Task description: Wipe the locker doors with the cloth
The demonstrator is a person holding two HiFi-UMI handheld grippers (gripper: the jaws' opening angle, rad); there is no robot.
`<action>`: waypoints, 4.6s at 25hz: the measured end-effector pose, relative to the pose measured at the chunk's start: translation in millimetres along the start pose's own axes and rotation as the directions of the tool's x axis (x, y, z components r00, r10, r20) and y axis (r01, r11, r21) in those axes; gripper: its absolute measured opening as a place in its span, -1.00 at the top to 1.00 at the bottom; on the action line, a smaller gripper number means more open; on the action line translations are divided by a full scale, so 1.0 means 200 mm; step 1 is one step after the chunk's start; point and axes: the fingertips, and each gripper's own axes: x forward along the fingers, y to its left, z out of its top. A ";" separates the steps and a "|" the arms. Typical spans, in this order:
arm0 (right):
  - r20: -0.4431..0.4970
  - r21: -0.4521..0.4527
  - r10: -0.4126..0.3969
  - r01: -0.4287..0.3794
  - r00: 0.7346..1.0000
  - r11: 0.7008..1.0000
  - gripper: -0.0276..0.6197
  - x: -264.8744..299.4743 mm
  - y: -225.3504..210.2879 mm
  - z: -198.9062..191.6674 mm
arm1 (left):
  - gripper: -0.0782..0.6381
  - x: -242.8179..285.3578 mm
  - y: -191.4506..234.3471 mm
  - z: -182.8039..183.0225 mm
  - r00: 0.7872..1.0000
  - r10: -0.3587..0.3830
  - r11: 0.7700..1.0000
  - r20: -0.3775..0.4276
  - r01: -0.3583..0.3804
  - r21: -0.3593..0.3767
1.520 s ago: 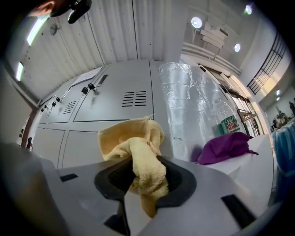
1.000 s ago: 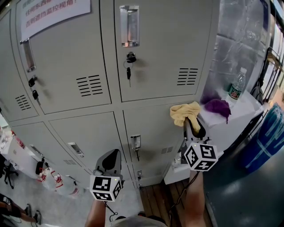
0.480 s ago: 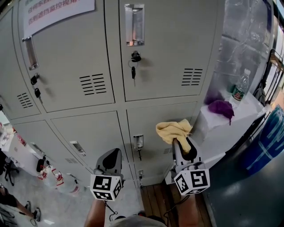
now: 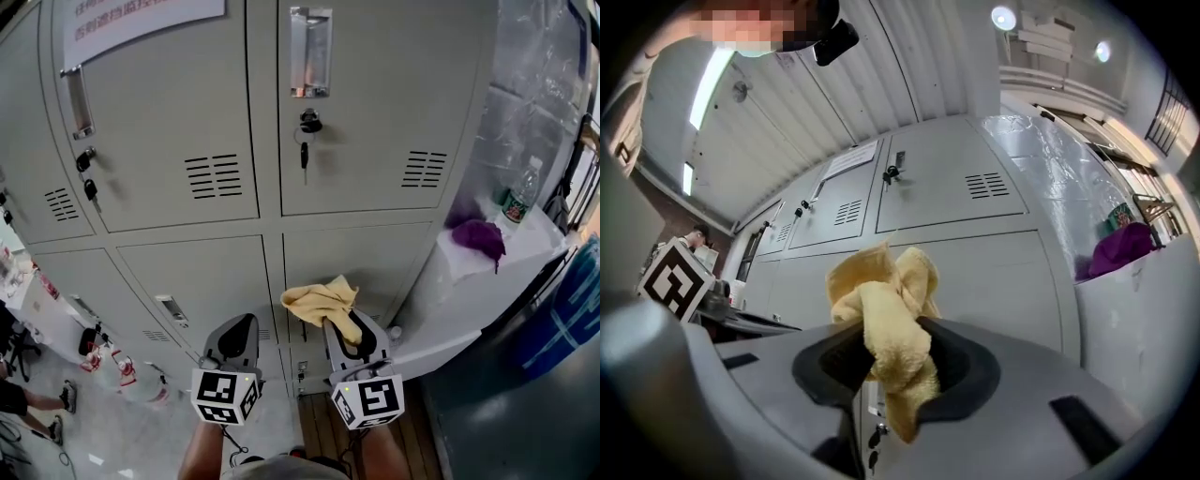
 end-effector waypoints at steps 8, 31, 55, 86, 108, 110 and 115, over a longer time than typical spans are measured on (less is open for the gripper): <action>-0.031 -0.021 0.058 -0.059 0.998 0.998 0.50 0.15 0.15 -0.06 | 0.72 -0.03 0.05 -0.01 1.000 0.024 1.000 -0.006 -0.024 -0.004; -0.122 0.012 -0.006 0.007 0.993 1.000 0.50 0.24 0.01 -0.25 | 0.72 0.00 0.06 -0.03 1.000 0.018 1.000 -0.015 -0.018 -0.011; -0.173 -0.016 -0.191 0.191 0.966 0.981 0.48 0.08 -0.47 -0.33 | 0.72 0.12 -0.10 -0.04 0.997 -0.073 0.997 -0.021 0.072 -0.015; -0.198 -0.034 -0.370 0.371 0.908 0.928 0.51 -0.13 -0.88 -0.36 | 0.72 0.10 -0.15 -0.08 0.996 -0.079 0.997 -0.040 0.079 -0.012; -0.166 -0.012 -0.171 0.172 0.971 0.985 0.51 -0.17 -0.38 -0.34 | 0.72 0.08 -0.16 -0.14 0.995 -0.066 0.997 -0.070 0.064 -0.032; -0.181 -0.004 -0.148 0.149 0.972 0.989 0.51 -0.15 -0.33 -0.37 | 0.72 0.07 -0.15 -0.17 0.995 -0.061 0.998 -0.080 0.059 -0.036; -0.217 0.020 -0.103 0.110 0.971 0.994 0.51 -0.11 -0.25 -0.47 | 0.72 0.06 -0.12 -0.23 0.993 -0.046 0.998 -0.106 0.041 -0.044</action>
